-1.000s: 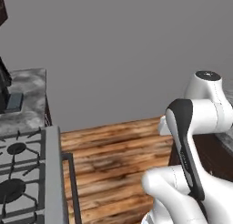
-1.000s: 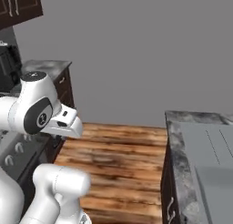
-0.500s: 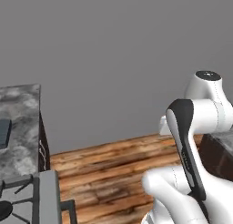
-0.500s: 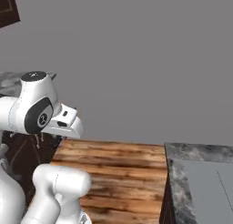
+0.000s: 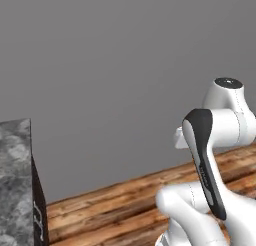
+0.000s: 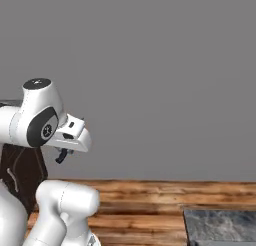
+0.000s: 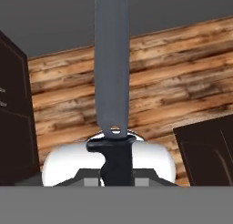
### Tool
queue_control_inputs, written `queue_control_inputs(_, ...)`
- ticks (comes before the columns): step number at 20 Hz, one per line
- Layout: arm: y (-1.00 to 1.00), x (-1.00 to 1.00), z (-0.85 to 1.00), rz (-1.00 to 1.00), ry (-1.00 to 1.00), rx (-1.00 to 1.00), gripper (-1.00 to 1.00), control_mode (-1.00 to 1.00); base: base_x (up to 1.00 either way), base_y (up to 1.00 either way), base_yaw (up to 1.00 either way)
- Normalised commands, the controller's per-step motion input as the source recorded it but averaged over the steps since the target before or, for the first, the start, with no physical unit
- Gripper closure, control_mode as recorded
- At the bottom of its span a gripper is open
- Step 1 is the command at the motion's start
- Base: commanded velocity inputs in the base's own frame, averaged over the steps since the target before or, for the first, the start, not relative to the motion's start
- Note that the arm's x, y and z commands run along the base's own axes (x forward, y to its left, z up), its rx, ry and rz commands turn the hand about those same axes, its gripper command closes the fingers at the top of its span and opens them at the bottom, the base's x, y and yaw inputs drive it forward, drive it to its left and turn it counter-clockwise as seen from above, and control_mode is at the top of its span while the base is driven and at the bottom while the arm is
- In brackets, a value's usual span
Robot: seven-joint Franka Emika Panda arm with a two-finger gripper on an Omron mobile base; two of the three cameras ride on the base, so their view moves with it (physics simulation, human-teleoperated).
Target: Retrieve the butter from the fridge and place it on a plate on the dining table. Then retrieve the butter knife by the fridge and place it near the plate.
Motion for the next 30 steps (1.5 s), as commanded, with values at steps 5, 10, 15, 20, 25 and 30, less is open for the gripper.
queue_control_inputs(5, 0.00, 0.00, 0.00, 0.00, 0.00, 0.00, 1.00, 1.00, 0.93, -0.10, -0.42)
queue_control_inputs(10, 0.00, 0.00, 0.00, 0.00, 0.00, 0.00, 1.00, 1.00, 0.56, -0.24, -0.68)
queue_control_inputs(15, 0.00, 0.00, 0.00, 0.00, 0.00, 0.00, 1.00, 1.00, 0.43, -0.09, -0.69)
queue_control_inputs(20, 0.00, 0.00, 0.00, 0.00, 0.00, 0.00, 1.00, 1.00, 0.03, 0.04, -0.76)
queue_control_inputs(25, 0.00, 0.00, 0.00, 0.00, 0.00, 0.00, 1.00, 1.00, -0.08, 0.37, -0.73)
queue_control_inputs(30, 0.00, 0.00, 0.00, 0.00, 0.00, 0.00, 1.00, 1.00, 0.30, 0.67, -0.58)
